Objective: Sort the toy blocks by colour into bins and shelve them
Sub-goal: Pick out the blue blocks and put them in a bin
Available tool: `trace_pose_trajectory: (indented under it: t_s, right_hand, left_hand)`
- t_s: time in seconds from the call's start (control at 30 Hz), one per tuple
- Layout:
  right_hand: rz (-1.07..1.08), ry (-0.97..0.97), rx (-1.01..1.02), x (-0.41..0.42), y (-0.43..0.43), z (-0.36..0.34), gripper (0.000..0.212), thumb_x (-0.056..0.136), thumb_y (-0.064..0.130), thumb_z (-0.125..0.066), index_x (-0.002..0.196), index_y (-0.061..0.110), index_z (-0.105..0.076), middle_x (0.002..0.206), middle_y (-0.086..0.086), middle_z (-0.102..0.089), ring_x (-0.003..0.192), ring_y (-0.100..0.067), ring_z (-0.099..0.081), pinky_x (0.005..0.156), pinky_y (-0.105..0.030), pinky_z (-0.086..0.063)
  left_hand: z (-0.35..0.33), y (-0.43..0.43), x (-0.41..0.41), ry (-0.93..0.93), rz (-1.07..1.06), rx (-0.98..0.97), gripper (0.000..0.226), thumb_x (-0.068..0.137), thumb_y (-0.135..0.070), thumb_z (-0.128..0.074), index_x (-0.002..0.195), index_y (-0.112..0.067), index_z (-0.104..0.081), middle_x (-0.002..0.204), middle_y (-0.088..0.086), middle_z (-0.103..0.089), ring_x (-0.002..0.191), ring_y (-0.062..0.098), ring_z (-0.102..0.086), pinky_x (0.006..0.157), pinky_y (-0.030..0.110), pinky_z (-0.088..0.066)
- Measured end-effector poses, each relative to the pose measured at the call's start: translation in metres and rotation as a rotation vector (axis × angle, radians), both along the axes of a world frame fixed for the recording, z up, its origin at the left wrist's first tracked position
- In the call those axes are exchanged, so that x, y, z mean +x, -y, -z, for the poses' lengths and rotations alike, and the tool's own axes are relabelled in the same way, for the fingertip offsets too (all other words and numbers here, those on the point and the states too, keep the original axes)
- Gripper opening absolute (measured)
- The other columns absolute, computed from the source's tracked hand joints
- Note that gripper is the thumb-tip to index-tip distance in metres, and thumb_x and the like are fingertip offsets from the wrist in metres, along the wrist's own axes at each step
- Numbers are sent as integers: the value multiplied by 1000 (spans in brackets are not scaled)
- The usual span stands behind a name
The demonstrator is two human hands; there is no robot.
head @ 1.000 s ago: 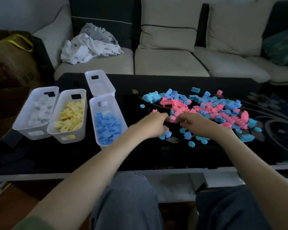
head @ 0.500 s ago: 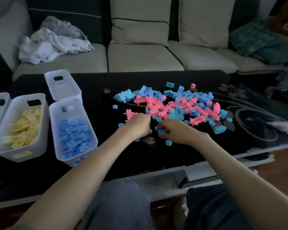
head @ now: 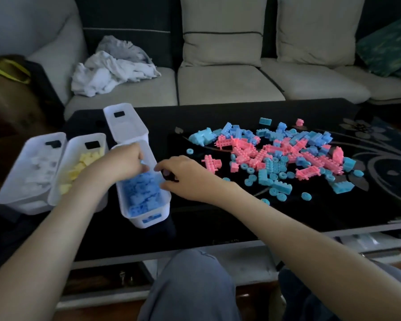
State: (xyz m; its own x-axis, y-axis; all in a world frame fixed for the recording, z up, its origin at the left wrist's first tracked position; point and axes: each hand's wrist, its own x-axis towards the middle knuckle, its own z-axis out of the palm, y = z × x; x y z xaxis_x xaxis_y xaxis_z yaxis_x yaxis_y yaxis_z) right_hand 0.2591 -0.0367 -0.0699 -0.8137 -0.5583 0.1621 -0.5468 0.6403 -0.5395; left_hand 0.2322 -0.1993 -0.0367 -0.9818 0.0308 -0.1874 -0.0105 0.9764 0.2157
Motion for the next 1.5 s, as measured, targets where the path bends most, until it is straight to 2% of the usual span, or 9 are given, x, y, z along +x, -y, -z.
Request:
trace_pose_trajectory:
  t_s: [0.07, 0.2, 0.33, 0.5, 0.77, 0.9, 1.07, 1.3, 1.5]
  right_hand:
    - [16, 21, 24, -6, -4, 1, 46, 90, 24, -59, 134, 19, -46, 117, -3, -55, 111, -16, -45, 96, -29, -39]
    - [139, 67, -6, -29, -49, -8, 38, 96, 23, -48, 135, 19, -45, 110, 0, -61, 87, -9, -55, 84, -25, -48]
    - [352, 127, 88, -64, -118, -6, 34, 100, 21, -37, 133, 19, -46, 102, -4, -63, 62, -13, -53, 66, -29, -51]
    - [491, 112, 154, -120, -177, -7, 39, 98, 13, -41, 136, 18, -44, 121, -7, -56, 96, -22, -60, 82, -32, -49]
    - [258, 107, 355, -211, -164, 16, 64, 92, 16, -51, 148, 30, -24, 153, 1, -27, 139, -23, -29, 113, -43, -28]
    - [199, 59, 582, -222, -154, 34, 47, 95, 27, -50, 140, 32, -38, 149, 1, -30, 132, -27, -33, 103, -43, -30]
    - [224, 7, 581, -208, -164, 30, 44, 87, 36, -59, 128, 28, -47, 128, -2, -42, 118, -25, -41, 92, -36, -30]
    - [237, 37, 665, -201, -169, 25, 51, 85, 53, -56, 130, 28, -48, 108, 2, -44, 120, -21, -32, 96, -35, -25]
    - [209, 0, 601, -197, -162, 22, 45, 87, 41, -59, 126, 22, -49, 123, -2, -44, 119, -21, -37, 100, -37, -29]
  left_hand:
    - [8, 2, -3, 56, 25, -46, 26, 89, -33, -60, 96, -9, -54, 93, 8, -57, 82, 22, -53, 67, 28, -39]
    - [8, -11, -25, -109, 113, -83, 31, 90, -42, -55, 111, -20, -57, 110, 3, -57, 100, 22, -55, 89, 37, -46]
    - [-2, -53, -54, -231, 283, 23, 25, 95, -29, -53, 117, -19, -57, 113, 6, -51, 107, 24, -51, 93, 35, -43]
    - [2, -111, -109, -214, 448, 56, 28, 96, -20, -50, 124, -21, -56, 120, 4, -52, 115, 21, -47, 98, 37, -41]
    - [45, -159, -184, -55, 406, -241, 52, 97, -14, -38, 147, -24, -28, 140, 3, -48, 130, 24, -42, 109, 39, -20]
    - [46, -149, -195, 70, 383, -239, 37, 99, -37, -31, 133, -31, -46, 127, -1, -56, 117, 22, -51, 92, 35, -32]
    - [41, -157, -189, 182, 424, -194, 30, 90, -34, -50, 119, -29, -57, 104, -2, -60, 93, 18, -60, 76, 30, -48]
    - [48, -163, -186, 86, 476, -106, 12, 91, -31, -58, 97, -20, -55, 94, -1, -56, 82, 15, -55, 61, 23, -41]
    - [41, -157, -177, 3, 412, 46, 8, 88, -20, -60, 87, -20, -52, 93, 0, -55, 76, 13, -53, 57, 22, -39]
